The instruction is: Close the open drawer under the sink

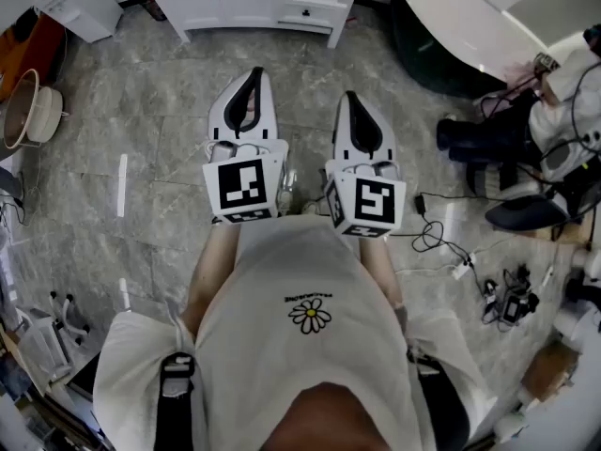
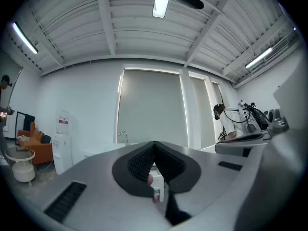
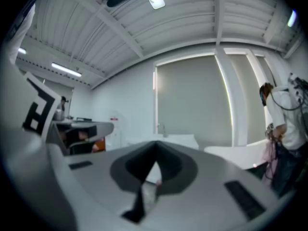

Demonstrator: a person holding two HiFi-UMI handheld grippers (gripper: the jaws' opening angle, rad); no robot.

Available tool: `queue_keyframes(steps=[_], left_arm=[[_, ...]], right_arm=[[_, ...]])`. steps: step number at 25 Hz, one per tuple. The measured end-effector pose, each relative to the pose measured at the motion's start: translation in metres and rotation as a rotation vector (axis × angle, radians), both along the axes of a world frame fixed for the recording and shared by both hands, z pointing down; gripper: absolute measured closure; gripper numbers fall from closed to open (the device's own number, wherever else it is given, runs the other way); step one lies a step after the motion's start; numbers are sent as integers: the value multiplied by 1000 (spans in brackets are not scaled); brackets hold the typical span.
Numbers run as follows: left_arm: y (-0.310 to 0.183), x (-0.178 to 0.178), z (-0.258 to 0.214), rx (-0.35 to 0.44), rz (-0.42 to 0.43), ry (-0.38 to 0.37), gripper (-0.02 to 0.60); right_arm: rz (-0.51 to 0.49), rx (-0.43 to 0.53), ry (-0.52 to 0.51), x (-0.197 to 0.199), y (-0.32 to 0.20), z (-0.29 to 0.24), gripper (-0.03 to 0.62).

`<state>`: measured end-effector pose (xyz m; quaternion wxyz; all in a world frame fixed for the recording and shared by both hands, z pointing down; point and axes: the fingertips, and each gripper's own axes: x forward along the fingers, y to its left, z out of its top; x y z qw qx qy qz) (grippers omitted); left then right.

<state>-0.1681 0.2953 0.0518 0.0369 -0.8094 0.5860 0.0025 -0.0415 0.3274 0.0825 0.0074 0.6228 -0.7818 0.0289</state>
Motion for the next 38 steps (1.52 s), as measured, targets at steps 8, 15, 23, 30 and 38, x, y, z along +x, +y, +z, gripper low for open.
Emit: queue_keyframes(steps=[8, 15, 23, 30, 38], left_arm=[[5, 5, 3, -14, 3, 4, 561], [10, 12, 4, -15, -7, -18, 561], [16, 33, 5, -14, -26, -1, 561], [26, 59, 9, 2, -30, -15, 561], [13, 41, 9, 15, -84, 29, 561]], right_arm=[[-20, -21, 24, 1, 5, 4, 569], [-40, -14, -21, 7, 9, 2, 569], [-71, -17, -11, 30, 18, 7, 569], [-81, -10, -54, 57, 21, 13, 569], [-93, 10, -41, 61, 16, 15, 569]])
